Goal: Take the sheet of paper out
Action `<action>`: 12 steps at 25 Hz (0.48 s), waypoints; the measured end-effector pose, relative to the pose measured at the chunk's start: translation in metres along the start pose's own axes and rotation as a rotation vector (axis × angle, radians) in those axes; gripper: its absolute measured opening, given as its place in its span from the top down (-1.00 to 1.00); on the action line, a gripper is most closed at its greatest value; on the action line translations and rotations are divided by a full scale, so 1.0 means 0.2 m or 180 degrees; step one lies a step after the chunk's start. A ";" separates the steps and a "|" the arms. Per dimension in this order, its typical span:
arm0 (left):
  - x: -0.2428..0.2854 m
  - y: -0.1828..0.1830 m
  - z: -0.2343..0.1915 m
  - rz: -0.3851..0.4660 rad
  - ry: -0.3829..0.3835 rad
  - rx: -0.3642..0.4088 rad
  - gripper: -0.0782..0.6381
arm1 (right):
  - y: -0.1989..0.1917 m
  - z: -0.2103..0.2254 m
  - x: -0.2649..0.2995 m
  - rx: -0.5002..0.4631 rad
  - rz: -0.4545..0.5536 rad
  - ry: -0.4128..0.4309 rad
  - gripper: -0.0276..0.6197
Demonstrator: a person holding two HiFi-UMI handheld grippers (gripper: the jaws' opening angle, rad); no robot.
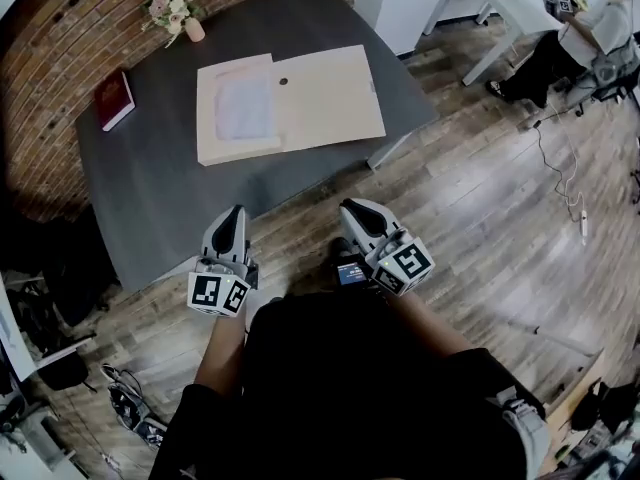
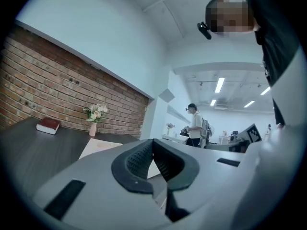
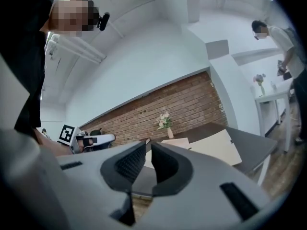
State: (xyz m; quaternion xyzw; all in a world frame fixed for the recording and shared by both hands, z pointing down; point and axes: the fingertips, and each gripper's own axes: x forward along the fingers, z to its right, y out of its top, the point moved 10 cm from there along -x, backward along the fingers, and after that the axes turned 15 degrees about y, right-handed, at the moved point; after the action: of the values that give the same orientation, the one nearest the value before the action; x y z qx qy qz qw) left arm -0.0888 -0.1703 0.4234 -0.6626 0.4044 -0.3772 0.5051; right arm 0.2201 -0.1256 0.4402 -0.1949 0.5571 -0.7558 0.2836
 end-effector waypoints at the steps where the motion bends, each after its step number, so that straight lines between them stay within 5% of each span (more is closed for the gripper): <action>1: 0.04 0.02 0.03 0.0014 0.0077 -0.0019 0.79 | 0.03 0.07 0.00 0.0010 -0.0022 0.0090 0.80; 12: 0.36 0.11 0.12 0.0147 0.0677 -0.0005 0.79 | 0.16 0.59 0.22 0.0178 -0.0065 0.0739 0.80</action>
State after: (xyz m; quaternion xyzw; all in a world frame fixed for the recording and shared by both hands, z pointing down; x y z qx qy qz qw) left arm -0.0426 -0.2318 0.4044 -0.6097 0.4712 -0.4334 0.4673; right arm 0.2651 -0.2472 0.4452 -0.1037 0.5630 -0.7913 0.2149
